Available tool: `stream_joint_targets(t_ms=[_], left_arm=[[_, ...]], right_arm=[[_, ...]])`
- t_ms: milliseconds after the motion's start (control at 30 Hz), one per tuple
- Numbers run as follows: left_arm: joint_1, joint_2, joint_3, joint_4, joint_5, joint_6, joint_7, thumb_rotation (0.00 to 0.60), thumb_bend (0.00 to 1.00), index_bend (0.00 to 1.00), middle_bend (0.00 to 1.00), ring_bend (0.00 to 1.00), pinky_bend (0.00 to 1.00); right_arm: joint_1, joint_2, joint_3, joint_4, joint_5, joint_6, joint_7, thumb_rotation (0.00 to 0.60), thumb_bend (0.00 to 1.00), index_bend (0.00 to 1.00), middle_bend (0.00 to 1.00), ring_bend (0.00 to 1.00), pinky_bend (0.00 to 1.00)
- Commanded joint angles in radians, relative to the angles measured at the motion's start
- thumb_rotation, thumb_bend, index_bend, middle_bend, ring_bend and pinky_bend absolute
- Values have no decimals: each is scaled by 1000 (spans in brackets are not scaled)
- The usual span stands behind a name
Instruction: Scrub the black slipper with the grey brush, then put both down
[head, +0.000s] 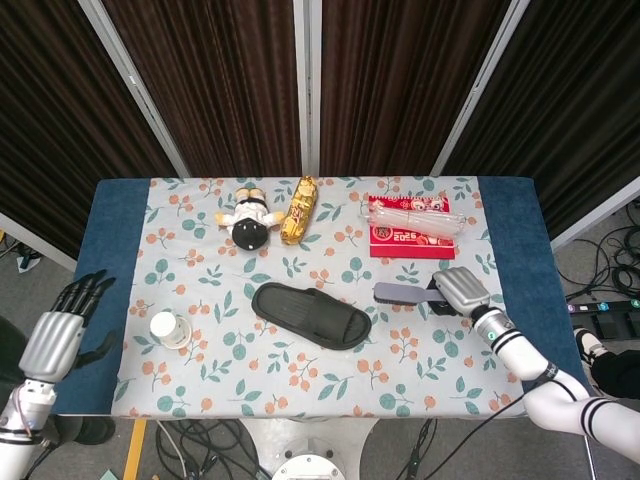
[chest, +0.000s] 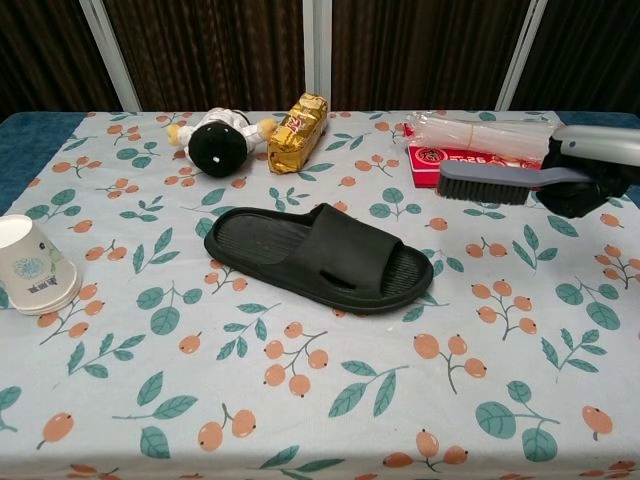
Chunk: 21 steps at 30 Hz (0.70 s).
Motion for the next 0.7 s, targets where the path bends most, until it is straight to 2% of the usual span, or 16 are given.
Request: stream_joint_targets(t_ms=[33, 200, 333, 467, 700], left_arm=[[-122, 15, -23, -4, 80, -95, -106, 600, 383, 133, 137, 63, 119], [-289, -11, -50, 9, 115, -260, -177, 600, 231, 127, 137, 63, 119], [-423, -87, -71, 66, 103, -420, -148, 600, 150, 122, 137, 63, 119], [-542, -191, -85, 158, 69, -566, -96, 600, 139, 121, 137, 63, 119], [-663, -347, -84, 306, 30, -679, -47, 600, 131, 114, 136, 63, 119]], right_arm=[[5, 107, 18, -126, -26, 40, -8, 600, 605, 1000, 977, 1000, 1000], [30, 219, 39, -263, -31, 32, -31, 600, 612, 1000, 979, 1000, 1000], [44, 262, 55, -316, -13, 27, -80, 600, 613, 1000, 979, 1000, 1000], [58, 261, 63, -334, 28, 4, -124, 600, 612, 1000, 979, 1000, 1000], [72, 207, 64, -311, 79, -8, -200, 600, 608, 1000, 979, 1000, 1000]])
